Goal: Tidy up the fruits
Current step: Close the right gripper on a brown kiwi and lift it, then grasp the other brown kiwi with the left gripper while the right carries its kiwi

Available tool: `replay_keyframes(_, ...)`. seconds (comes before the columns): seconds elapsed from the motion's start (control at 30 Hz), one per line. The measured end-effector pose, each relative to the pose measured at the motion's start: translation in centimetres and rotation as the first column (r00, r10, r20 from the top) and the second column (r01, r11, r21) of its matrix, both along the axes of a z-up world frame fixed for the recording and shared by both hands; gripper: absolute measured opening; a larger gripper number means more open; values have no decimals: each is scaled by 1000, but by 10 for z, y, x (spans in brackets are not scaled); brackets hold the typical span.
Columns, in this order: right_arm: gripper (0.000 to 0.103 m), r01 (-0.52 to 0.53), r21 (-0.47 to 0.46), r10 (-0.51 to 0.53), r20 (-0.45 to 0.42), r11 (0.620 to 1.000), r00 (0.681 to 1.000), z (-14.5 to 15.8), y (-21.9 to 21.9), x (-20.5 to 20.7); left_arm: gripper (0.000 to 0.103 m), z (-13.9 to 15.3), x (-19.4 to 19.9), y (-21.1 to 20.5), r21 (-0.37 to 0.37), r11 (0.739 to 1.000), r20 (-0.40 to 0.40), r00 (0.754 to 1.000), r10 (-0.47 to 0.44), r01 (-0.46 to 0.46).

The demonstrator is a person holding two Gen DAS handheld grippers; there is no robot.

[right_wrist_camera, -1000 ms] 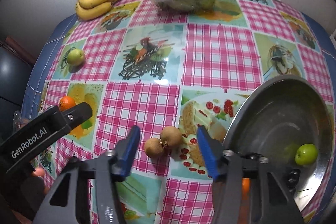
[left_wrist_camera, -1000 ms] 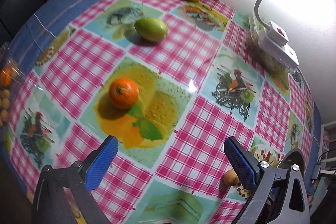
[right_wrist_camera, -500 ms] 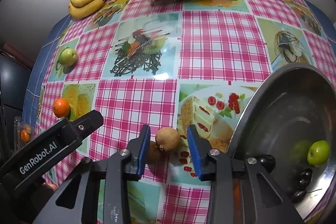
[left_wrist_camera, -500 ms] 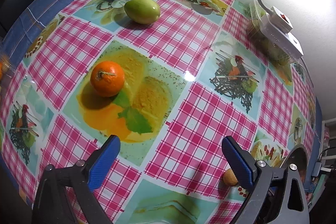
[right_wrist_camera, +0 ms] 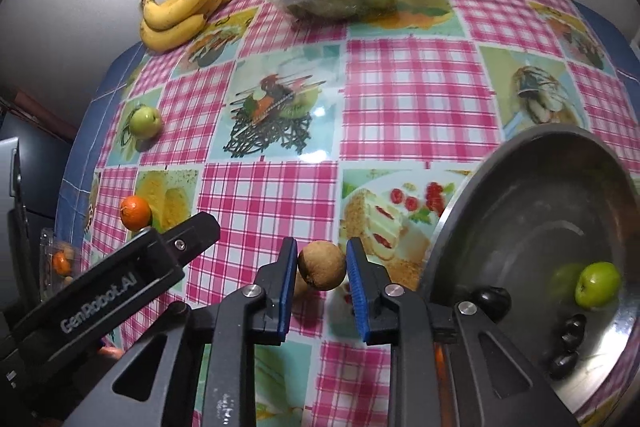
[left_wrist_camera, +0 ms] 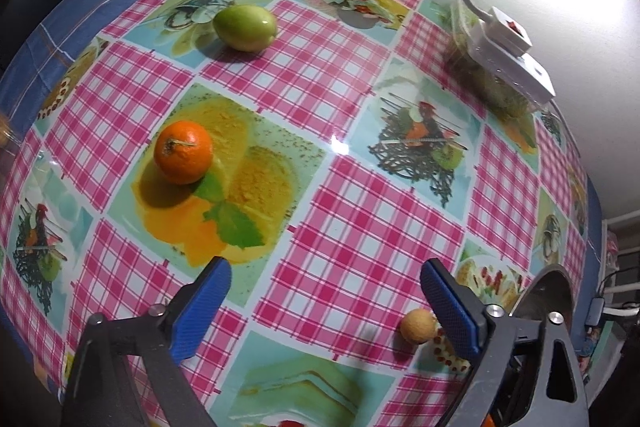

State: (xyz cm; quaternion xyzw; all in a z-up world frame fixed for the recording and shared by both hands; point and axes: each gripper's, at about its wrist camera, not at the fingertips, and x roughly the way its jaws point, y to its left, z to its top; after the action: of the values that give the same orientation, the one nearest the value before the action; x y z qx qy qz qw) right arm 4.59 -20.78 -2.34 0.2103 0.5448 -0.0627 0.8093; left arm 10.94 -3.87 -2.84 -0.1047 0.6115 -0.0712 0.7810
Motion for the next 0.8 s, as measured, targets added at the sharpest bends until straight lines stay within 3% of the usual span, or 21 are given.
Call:
replay_keyframes(0.27,26,85,-1,-85,9,996,996,19,-22,-24,85,0,-4,-20,-21,997,-3,998,-68,68)
replay_keyframes(0.37,26,123,6,-123,18,992,992,23,-32,-33,77,-1,-7,-31,-18,993,-8,993,-114,114)
replay_keyframes(0.53,26,163,23,-164,28,986,986,27,-46,-43,55,-6,-12,-51,-55,985,-47,985,-169,166)
replay_keyframes(0.8,26,178,44,-179,32,983,983,28,-53,-46,38,-15,-18,-64,-90,975,-67,976,-207,201)
